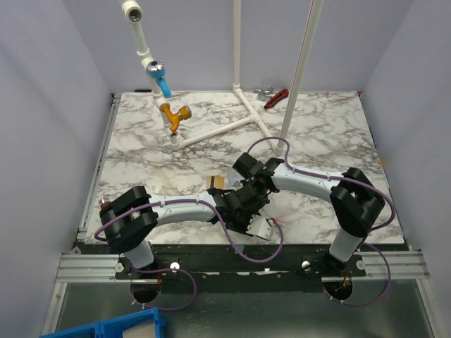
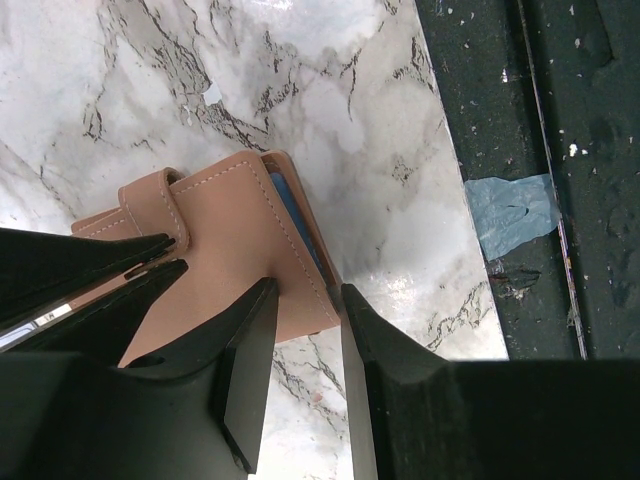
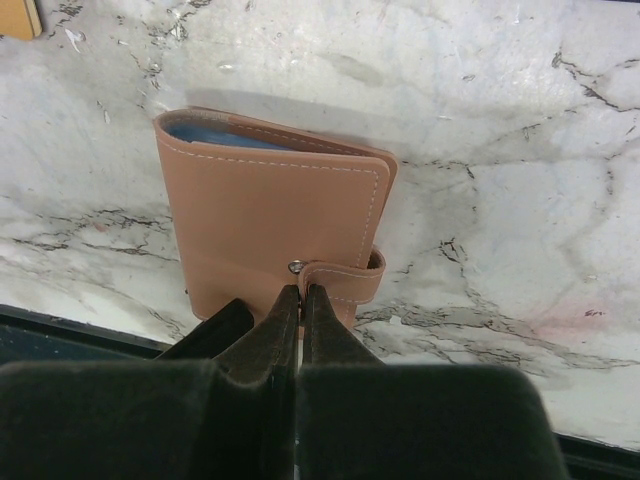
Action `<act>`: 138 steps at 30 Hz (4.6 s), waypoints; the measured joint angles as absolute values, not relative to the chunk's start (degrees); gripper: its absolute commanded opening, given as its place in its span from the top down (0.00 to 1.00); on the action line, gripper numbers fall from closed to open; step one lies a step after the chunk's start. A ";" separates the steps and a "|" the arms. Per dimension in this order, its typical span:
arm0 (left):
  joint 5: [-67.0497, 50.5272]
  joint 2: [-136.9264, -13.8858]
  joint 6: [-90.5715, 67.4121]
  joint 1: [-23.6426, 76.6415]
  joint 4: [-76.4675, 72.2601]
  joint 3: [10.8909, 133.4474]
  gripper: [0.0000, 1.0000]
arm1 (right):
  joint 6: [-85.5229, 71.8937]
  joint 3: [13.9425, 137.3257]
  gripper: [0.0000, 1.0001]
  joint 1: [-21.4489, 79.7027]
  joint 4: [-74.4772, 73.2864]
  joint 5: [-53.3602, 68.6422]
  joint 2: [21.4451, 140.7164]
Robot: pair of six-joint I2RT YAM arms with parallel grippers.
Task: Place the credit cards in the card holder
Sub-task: Close the card holder at the center of the board, then reset both arms
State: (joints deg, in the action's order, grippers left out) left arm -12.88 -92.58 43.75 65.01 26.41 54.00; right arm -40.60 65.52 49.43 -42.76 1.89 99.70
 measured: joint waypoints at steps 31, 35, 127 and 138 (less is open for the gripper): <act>-12.91 -92.71 44.25 65.01 27.20 54.22 0.68 | -38.13 68.88 0.99 48.36 -43.22 5.26 103.72; -12.91 -92.71 44.49 65.01 27.27 54.24 0.68 | -37.23 70.52 0.99 48.34 -44.82 5.48 105.12; -8.45 -59.13 32.67 35.00 44.25 58.52 0.02 | -30.04 86.94 0.00 45.43 -47.20 10.87 101.12; -12.45 -52.62 25.30 7.14 34.50 51.57 0.02 | -33.06 66.35 0.00 22.39 -31.31 -0.21 79.92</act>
State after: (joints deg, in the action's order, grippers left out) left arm -12.45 -52.62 25.30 7.14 34.50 51.57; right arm -33.06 66.35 22.39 -31.31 -0.21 79.92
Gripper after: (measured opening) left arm 0.982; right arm 0.998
